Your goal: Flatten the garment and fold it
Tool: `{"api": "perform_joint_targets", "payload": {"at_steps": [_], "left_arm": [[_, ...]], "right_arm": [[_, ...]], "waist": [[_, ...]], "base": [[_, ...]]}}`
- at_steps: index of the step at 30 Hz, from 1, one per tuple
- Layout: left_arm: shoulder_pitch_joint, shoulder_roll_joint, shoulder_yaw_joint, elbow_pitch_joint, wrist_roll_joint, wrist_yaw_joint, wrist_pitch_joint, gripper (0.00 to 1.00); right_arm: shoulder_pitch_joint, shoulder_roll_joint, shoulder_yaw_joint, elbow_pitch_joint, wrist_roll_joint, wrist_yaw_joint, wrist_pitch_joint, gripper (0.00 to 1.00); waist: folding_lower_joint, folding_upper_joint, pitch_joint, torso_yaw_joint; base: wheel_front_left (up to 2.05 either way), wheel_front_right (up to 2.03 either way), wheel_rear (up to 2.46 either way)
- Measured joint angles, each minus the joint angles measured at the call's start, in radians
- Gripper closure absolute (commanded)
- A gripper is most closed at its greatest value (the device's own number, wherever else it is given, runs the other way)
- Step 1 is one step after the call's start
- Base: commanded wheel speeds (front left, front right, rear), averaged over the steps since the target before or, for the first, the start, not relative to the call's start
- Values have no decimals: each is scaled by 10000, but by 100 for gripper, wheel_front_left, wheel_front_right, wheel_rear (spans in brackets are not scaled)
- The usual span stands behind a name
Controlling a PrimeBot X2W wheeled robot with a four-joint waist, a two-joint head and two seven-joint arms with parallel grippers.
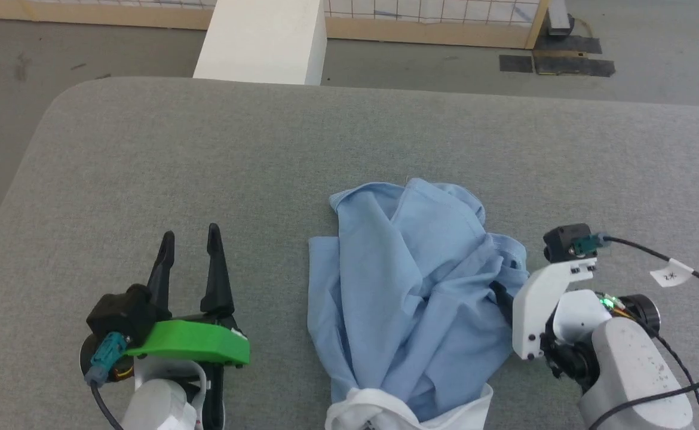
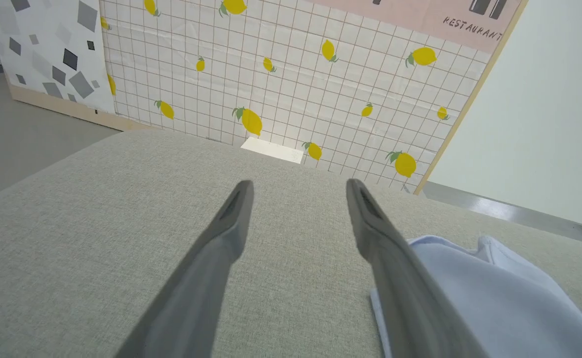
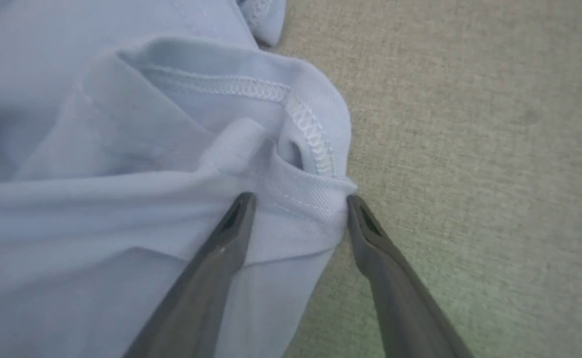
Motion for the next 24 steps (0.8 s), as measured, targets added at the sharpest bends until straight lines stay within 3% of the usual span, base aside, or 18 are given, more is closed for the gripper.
{"api": "perform_joint_targets", "payload": {"at_steps": [1,7,12,16,21,22,23,24], "left_arm": [[1,0,8,2,0,10,0,0],[13,0,125,44,-6,31,0,0],[66,0,244,102,8,23,0,0],[121,-2,245,134,8,-2,0,0],[121,-2,128,286,8,-35,0,0],[122,-2,81,337,6,-35,-2,0],[121,-2,-8,424,6,-35,0,0],[121,-2,-119,516,8,-33,-2,0]], "right_arm": [[-58,0,-10,-15,-36,0,-17,100],[142,40,-941,-1028,-579,15,-1156,100],[1061,52,-2976,-2811,-1047,75,-1521,100],[2117,33,-5185,-3701,-1315,75,-941,100],[3034,23,-7037,-3476,-1175,73,224,100],[3132,21,-7091,-3452,-1091,73,234,64],[3161,29,-7064,-3469,-1009,73,115,0],[3161,27,-6985,-3476,-926,73,-54,0]], "waist": [[0,0,8,25],[0,0,-212,-2],[0,0,-516,-130],[0,0,-674,-285],[0,0,-687,-465],[0,0,-675,-507],[0,0,-662,-558],[0,0,-652,-604]], "base": [[0,0,0],[0,0,0],[0,0,0],[0,0,0],[0,0,0],[0,0,0],[0,0,0],[0,0,0]]}}
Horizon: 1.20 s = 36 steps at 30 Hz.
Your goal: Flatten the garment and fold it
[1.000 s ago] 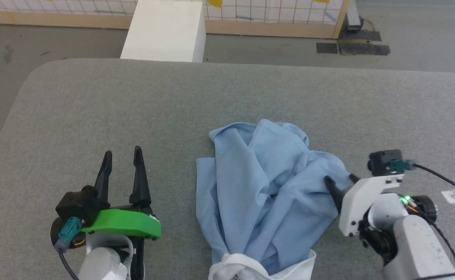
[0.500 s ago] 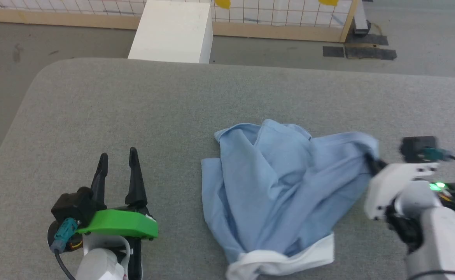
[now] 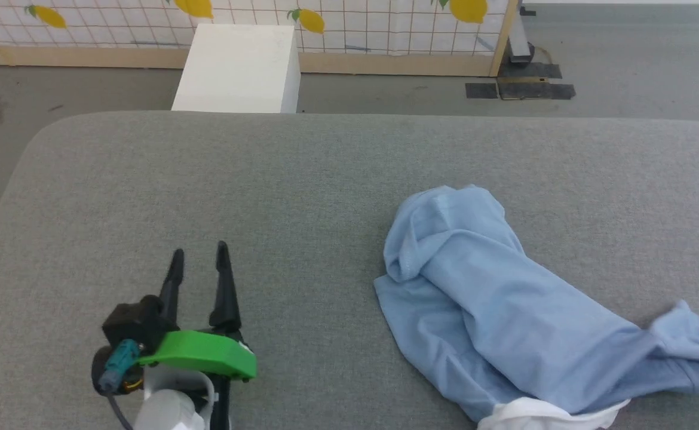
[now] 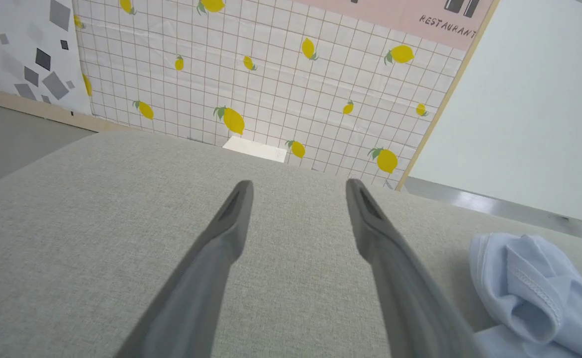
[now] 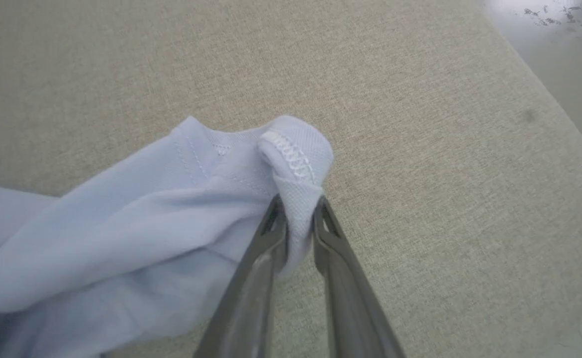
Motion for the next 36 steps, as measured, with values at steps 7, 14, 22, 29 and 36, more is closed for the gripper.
{"api": "perform_joint_targets", "payload": {"at_steps": [7,14,22,29,36], "left_arm": [[-187,-6,-1383,1083,-148,-65,213,0],[-1386,-21,-3137,2556,-809,-67,1987,0],[-2813,-42,-4347,4201,-1503,698,4274,0],[-3596,12,-4936,4631,-2297,617,5879,100],[-3324,107,-4067,4071,-2604,1064,3883,100]], "right_arm": [[56,-15,1216,-182,635,0,-2474,0],[291,2,2506,-215,846,2,-3900,0],[292,-2,3432,-320,1014,0,-4054,0],[292,-2,3939,-437,1191,2,-4004,0],[301,-4,4031,-591,1344,0,-3998,0]], "waist": [[0,0,7,-468],[0,0,-10,-988],[0,0,121,-1534],[0,0,318,-1739],[0,0,279,-1407]], "base": [[0,0,0],[0,0,0],[0,0,0],[0,0,0],[0,0,0]]}}
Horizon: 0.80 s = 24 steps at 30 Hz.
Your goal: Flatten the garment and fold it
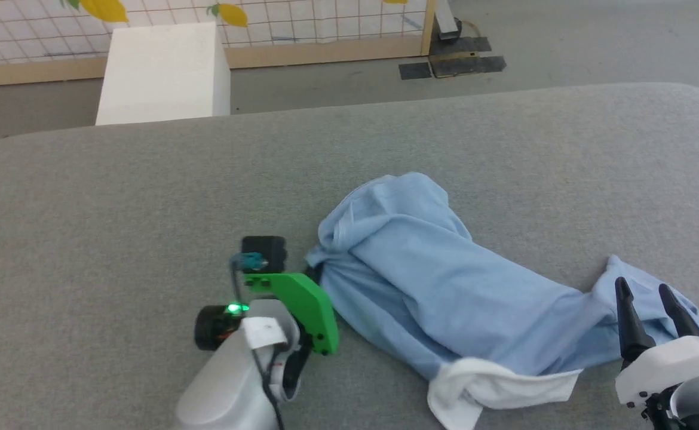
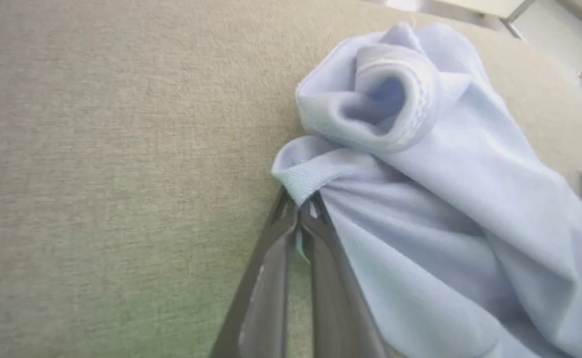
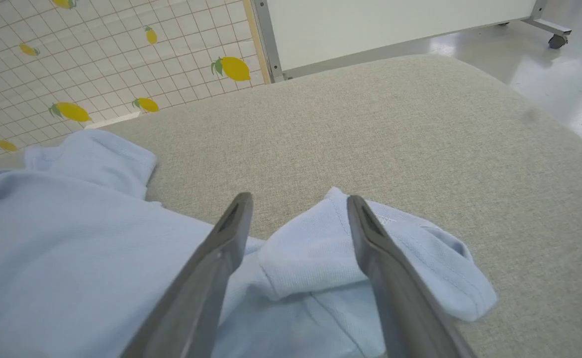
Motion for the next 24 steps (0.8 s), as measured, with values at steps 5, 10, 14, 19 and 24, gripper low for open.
{"api": "perform_joint_targets", "payload": {"at_steps": [5,10,14,19,24], "left_arm": [[773,662,832,-907,-73,581,-1005,100],[2045,1438,1599,-2034,-211,1356,-1235,100],[3280,1856,1948,-2727,-280,1996,-997,100],[4314,1954,1994,-3227,-535,2282,-732,100],[4593,2213,1708,-3461,-466,2268,-535,0]], "right_arm": [[76,2,-56,-125,23,2,4,0],[103,4,-140,-255,23,0,121,0],[212,2,-169,-318,23,2,242,0],[306,4,-167,-372,52,0,405,0],[322,4,-90,-435,92,0,487,0]], "waist": [[0,0,-106,422],[0,0,-230,900],[0,0,-340,1256],[0,0,-472,1591],[0,0,-569,1751]], "base": [[0,0,0],[0,0,0],[0,0,0],[0,0,0],[0,0,0]]}}
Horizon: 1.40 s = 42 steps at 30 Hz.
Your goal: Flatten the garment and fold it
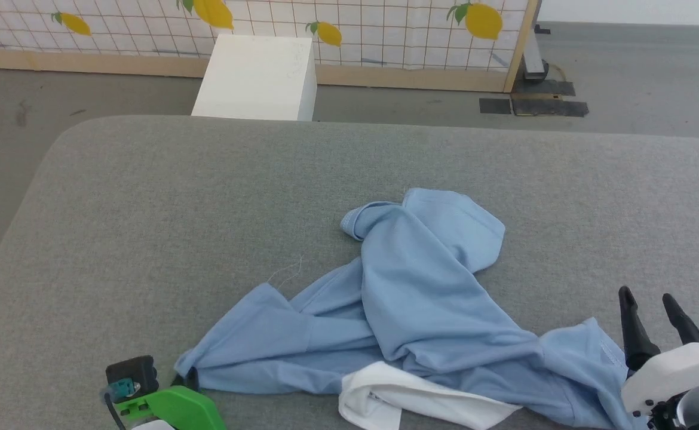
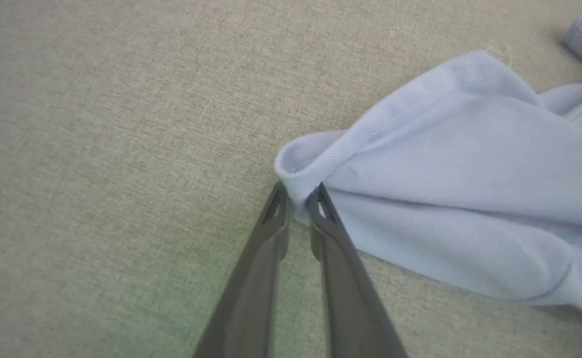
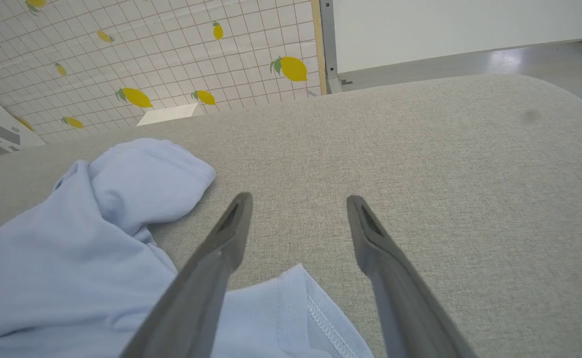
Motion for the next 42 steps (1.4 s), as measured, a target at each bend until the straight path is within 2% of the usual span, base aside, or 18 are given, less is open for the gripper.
{"api": "perform_joint_targets", "payload": {"at_steps": [6,10,13,21,22,23,27,34,42], "left_arm": [[13,1062,-242,-566,627,-290,119,0],[-44,1641,-405,-1016,640,-915,410,0],[-207,1912,-644,-957,637,-1425,796,0],[-905,2176,-899,127,397,-1852,2069,2],[-926,2182,-905,221,301,-1902,2272,60],[-931,2215,-892,280,221,-1941,2441,100],[-921,2249,-867,282,-184,-1981,2920,100],[-654,2278,-692,94,-309,-1837,2853,100],[-656,2276,-683,-48,-320,-1749,2681,100]], "right_arm": [[63,0,86,-192,0,0,79,0],[146,0,121,-328,0,0,176,0],[180,-2,148,-420,-2,0,242,0],[558,0,525,-869,-128,0,938,0],[688,2,577,-963,-174,0,1126,0],[804,0,621,-1047,-238,2,1290,0],[1453,0,627,-1524,-610,2,2186,0],[2079,-6,320,-1730,-604,2,3336,0],[1360,-8,719,-355,-535,0,3697,0]], "waist": [[0,0,70,-49],[0,0,215,-123],[0,0,341,-189],[0,0,537,-558],[0,0,543,-630],[0,0,547,-687],[0,0,546,-947],[0,0,577,-1221],[0,0,783,-1170]], "base": [[0,0,0],[0,0,0],[0,0,0],[0,0,0],[0,0,0],[0,0,0],[0,0,0],[0,0,0],[0,0,0]]}}
